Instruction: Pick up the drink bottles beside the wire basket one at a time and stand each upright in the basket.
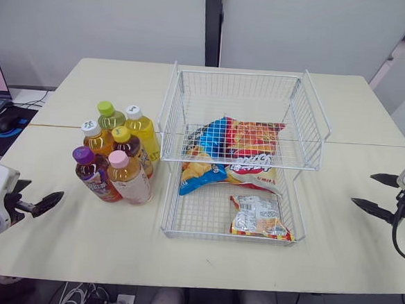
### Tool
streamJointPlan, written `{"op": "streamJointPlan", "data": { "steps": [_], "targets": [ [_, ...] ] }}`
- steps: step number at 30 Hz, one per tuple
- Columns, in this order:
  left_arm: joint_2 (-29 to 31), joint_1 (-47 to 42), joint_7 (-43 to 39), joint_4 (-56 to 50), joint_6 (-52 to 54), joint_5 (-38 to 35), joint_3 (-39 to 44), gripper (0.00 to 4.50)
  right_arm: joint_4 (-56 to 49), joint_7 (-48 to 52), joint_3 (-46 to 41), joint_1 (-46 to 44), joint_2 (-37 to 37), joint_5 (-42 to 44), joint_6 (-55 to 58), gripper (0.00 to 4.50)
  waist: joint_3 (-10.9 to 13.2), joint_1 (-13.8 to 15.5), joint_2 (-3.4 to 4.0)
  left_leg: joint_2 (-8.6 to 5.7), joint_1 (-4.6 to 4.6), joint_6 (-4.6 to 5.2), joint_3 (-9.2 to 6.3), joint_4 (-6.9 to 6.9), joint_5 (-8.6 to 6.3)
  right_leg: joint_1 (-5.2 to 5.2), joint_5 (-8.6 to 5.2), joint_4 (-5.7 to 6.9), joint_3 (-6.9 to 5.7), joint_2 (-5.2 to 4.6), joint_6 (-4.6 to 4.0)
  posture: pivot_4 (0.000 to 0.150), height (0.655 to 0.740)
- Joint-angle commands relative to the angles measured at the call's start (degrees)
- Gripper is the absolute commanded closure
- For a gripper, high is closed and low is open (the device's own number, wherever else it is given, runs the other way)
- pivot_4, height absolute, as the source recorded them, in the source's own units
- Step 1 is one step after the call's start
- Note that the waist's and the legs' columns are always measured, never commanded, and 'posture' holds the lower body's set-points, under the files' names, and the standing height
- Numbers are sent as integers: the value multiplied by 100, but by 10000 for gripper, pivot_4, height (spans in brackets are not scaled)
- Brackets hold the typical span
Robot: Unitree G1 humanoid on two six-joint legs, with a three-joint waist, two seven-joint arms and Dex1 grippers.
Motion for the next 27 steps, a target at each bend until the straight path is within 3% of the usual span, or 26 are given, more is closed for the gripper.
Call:
{"op": "streamJointPlan", "data": {
  "steps": [1,27],
  "targets": [
    [-3,56,-86,-166,-58,-93,234,376,22,-8,-61,-128,-117,-17,-36,0,0,-1,0,0,0,0,0,0,0,0,0,0,0,0,0,1500,7400],
    [-223,254,-555,-294,1,-778,636,376,456,-229,-375,-98,-33,29,-535,0,0,-2,0,-2,0,0,2,0,0,0,0,0,0,-2,0,1500,7400]
  ]
}}
